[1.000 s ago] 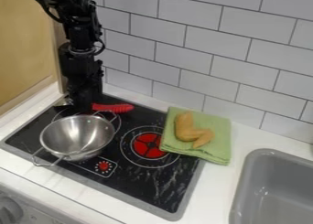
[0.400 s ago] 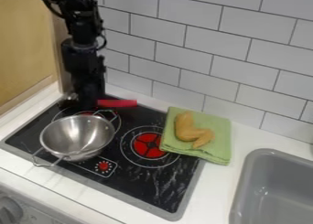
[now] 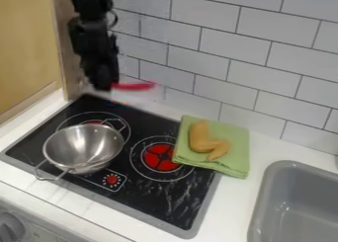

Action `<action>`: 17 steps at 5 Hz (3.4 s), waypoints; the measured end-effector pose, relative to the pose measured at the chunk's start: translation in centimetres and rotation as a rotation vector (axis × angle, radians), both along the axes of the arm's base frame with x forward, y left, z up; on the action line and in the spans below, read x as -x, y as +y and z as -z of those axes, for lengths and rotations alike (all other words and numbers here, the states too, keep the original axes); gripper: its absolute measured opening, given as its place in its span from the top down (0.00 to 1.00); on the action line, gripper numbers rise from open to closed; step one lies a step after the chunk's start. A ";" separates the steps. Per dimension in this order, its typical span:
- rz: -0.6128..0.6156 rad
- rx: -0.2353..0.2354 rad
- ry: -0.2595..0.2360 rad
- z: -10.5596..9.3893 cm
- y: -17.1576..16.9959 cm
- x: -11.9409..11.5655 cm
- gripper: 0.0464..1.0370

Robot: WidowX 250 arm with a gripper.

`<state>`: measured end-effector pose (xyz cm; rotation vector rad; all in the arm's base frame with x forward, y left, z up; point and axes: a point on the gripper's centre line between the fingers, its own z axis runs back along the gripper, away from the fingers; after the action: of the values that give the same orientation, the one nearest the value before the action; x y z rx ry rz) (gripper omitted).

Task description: Move the red spoon to the lower right side of the stove

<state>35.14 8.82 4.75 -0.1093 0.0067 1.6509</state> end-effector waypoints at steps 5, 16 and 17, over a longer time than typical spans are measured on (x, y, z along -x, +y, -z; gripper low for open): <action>1.113 0.005 0.048 -1.1 -12.7 7.1 0.77; 0.984 -0.025 0.115 1.3 -14.8 14.0 0.03; 1.079 -0.034 0.129 -0.9 -14.9 12.5 0.04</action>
<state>22.68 -6.07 5.63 0.0318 0.1162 0.5768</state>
